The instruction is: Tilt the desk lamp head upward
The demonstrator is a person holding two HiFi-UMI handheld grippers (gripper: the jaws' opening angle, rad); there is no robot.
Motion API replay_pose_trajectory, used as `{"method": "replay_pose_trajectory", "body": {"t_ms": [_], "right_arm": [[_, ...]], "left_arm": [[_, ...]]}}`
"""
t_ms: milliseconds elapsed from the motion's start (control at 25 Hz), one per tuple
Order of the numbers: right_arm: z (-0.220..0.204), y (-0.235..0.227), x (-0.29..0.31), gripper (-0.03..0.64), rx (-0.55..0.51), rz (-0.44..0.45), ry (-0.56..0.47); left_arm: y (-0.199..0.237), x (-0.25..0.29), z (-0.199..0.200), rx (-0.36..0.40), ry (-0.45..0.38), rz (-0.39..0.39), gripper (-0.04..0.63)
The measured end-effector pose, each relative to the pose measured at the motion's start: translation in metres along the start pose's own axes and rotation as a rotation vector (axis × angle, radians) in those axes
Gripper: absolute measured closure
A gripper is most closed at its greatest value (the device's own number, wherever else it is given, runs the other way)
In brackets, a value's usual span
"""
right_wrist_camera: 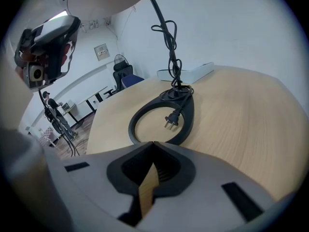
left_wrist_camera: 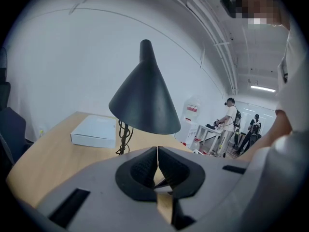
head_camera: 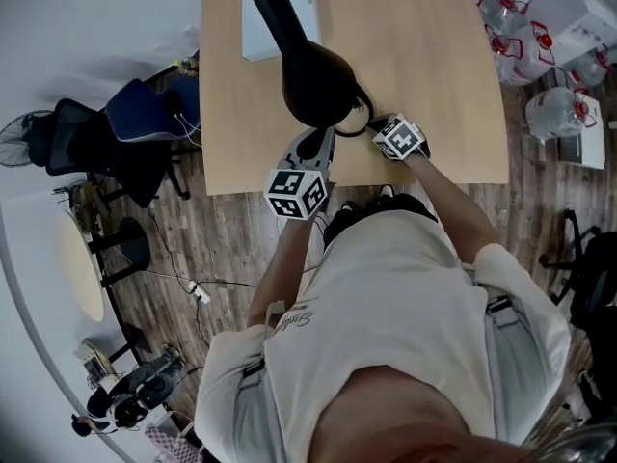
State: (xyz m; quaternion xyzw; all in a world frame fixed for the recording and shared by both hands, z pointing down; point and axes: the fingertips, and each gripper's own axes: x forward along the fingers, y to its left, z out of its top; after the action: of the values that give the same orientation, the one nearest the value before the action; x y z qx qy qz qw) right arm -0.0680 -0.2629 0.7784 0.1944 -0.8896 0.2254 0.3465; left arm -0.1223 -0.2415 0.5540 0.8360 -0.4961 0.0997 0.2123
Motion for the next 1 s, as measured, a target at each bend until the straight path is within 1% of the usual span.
{"method": "replay_pose_trajectory", "body": {"t_ms": [120,360,520,720,1000], "right_arm": [[-0.003,0.000,-0.002,0.621,0.011,-0.007,-0.004],[-0.004,0.001,-0.001,0.621,0.018,-0.035,-0.007],[-0.006,0.000,-0.002,0.621,0.017,-0.055,-0.012],[-0.005,0.002,0.000,0.621,-0.022,-0.082,0.008],[-0.003,0.001,0.000,0.621,-0.012,-0.087,0.008]], "left_arm": [[-0.005,0.000,0.004,-0.016,-0.055,-0.012,0.578],[-0.015,-0.007,0.013,0.013,-0.099,-0.014,0.578],[-0.020,-0.010,0.015,0.041,-0.098,-0.012,0.578],[-0.019,-0.013,0.017,0.067,-0.086,-0.002,0.578],[-0.026,-0.023,0.022,0.088,-0.114,-0.021,0.580]]}}
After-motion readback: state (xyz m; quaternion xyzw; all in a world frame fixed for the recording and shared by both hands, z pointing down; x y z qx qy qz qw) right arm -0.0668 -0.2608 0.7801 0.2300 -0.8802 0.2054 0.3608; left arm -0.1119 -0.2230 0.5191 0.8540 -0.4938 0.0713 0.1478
